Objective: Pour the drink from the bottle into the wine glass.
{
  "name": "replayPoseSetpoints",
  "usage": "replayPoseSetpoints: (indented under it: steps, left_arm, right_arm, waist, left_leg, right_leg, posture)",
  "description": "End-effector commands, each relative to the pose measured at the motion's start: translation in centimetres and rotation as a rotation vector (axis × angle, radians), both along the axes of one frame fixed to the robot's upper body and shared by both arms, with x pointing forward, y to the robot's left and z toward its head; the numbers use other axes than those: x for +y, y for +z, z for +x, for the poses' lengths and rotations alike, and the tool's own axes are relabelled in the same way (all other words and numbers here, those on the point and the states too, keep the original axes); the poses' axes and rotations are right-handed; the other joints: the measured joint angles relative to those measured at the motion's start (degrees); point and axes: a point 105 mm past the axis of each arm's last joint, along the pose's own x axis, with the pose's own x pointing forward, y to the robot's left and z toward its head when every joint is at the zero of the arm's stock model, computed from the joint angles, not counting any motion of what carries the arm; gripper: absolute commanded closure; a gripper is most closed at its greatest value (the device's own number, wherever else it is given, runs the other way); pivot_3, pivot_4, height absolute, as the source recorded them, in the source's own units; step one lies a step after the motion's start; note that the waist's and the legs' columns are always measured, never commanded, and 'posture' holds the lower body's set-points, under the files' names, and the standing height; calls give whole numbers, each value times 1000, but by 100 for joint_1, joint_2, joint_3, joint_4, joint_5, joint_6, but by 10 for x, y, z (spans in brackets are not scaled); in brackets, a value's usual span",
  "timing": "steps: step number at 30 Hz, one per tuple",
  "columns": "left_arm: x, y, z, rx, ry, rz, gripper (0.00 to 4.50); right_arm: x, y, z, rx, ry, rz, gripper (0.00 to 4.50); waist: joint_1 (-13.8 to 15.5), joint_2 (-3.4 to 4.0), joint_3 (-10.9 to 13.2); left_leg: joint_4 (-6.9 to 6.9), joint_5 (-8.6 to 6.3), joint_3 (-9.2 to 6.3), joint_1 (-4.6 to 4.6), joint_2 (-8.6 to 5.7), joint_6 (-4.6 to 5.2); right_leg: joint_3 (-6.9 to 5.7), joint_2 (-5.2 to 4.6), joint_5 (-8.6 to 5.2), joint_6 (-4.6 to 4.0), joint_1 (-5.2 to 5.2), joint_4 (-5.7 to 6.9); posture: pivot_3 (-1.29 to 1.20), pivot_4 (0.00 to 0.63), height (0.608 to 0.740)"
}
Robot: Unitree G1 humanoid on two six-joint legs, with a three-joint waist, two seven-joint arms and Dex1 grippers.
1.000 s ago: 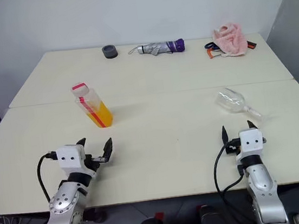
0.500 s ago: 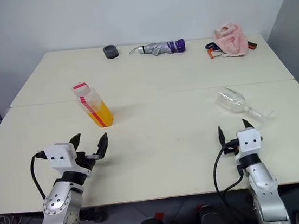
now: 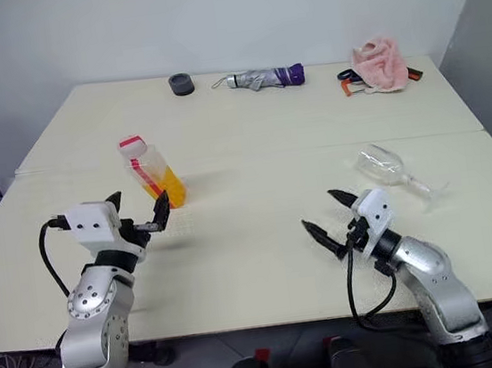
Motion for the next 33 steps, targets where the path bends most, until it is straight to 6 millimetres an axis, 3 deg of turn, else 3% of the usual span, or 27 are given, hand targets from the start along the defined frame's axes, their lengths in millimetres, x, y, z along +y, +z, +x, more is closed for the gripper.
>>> replayPoseSetpoints:
  steps: [1, 12, 33]
  left_arm:
    - [4, 16, 2, -40, 7, 2, 18]
    - [10, 28, 25, -13, -9, 14, 18]
    - [7, 40, 60, 36, -24, 21, 18]
  right_arm:
    - [7, 15, -5, -43, 72, -12, 0]
    - [9, 24, 11, -57, 52, 7, 0]
    - [24, 50, 12, -52, 137, 18, 0]
  waist:
    - [0, 0, 0]
    - [1, -1, 1]
    - [0, -1, 1]
  left_leg:
    - [0, 0, -1, -1, 0, 0]
    - [0, 0, -3, -3, -1, 0]
    - [0, 0, -11, -11, 0, -1]
  right_leg:
    - [-1, 0, 0, 0, 0, 0]
    - [-5, -2, 1, -1, -1, 0]
    - [-13, -6, 1, -1, -3, -1]
  posture:
    - [0, 150, 740]
    - [0, 150, 740]
    - [0, 150, 740]
